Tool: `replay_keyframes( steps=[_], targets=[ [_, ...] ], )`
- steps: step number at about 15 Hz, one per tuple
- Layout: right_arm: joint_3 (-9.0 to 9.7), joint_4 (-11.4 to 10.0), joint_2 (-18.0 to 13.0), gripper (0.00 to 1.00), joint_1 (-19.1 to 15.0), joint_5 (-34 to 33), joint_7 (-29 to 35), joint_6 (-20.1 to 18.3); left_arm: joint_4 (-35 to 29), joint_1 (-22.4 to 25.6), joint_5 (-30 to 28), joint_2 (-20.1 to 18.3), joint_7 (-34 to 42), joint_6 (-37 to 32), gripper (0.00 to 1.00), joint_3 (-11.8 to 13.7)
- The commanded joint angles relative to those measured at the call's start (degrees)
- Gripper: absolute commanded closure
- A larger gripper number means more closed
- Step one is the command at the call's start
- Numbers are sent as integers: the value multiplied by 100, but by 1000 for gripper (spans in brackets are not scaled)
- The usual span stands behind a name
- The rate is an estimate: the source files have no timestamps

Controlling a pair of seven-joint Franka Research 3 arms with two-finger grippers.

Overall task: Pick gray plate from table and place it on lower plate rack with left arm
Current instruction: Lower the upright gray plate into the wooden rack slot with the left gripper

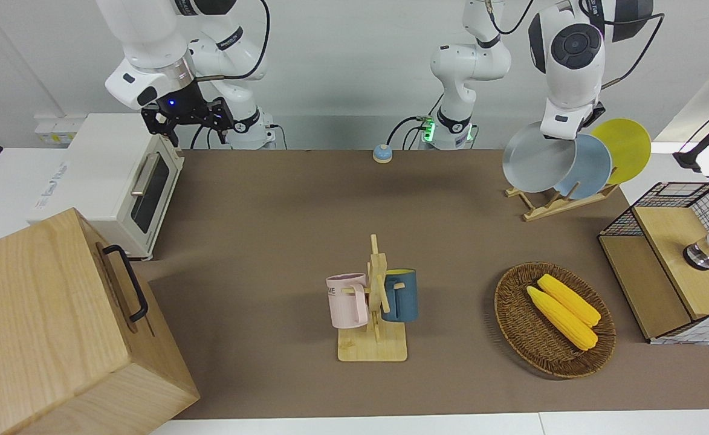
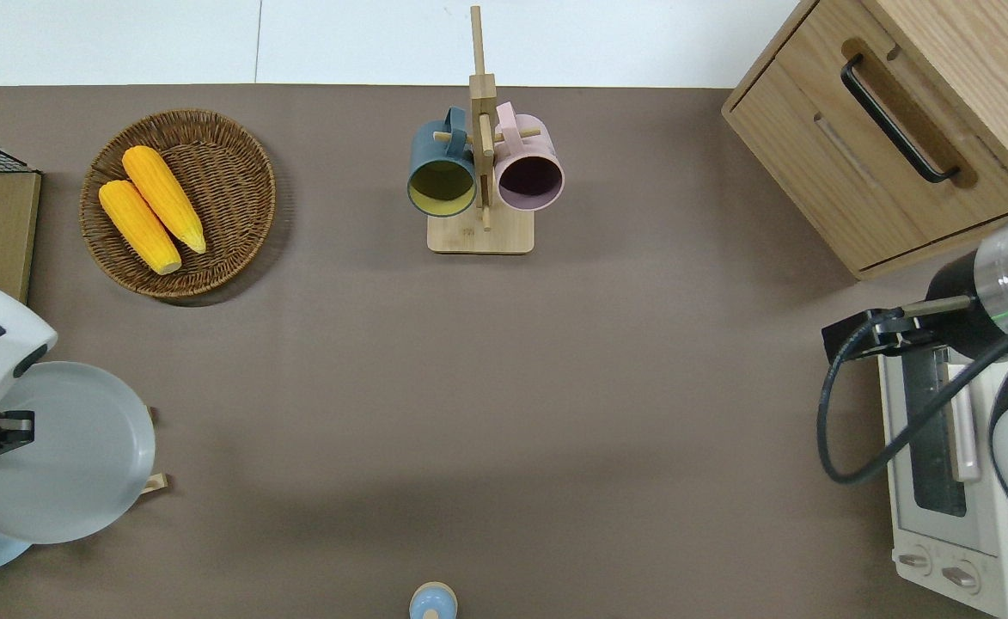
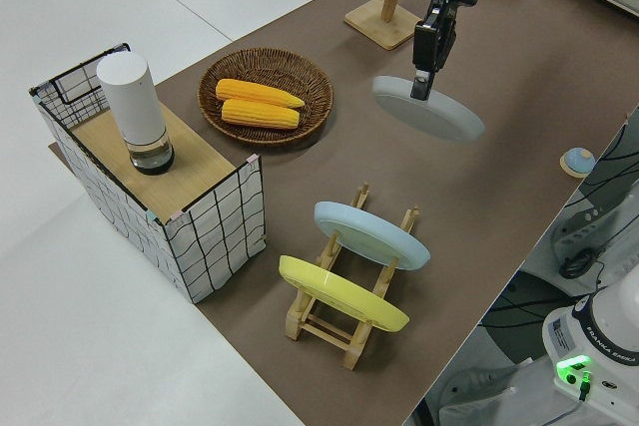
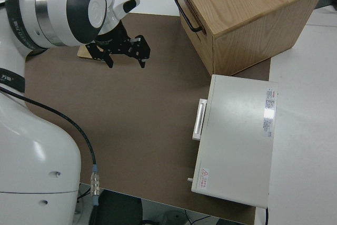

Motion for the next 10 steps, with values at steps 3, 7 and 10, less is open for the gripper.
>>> replay_keyframes(
  steps=[3,7,10],
  targets=[
    [121,41,-12,17,-132,-28,68,-70,-127,1,1197,98,-384,-239,1000,-42],
    [121,41,-12,17,-132,-37,68,-62,-417,1,1349,168,-1068,-81,1000,-42],
    [121,41,-12,17,-132,-28,68,-62,-715,-16,1349,221,-1719,147,1000,-42]
  ],
)
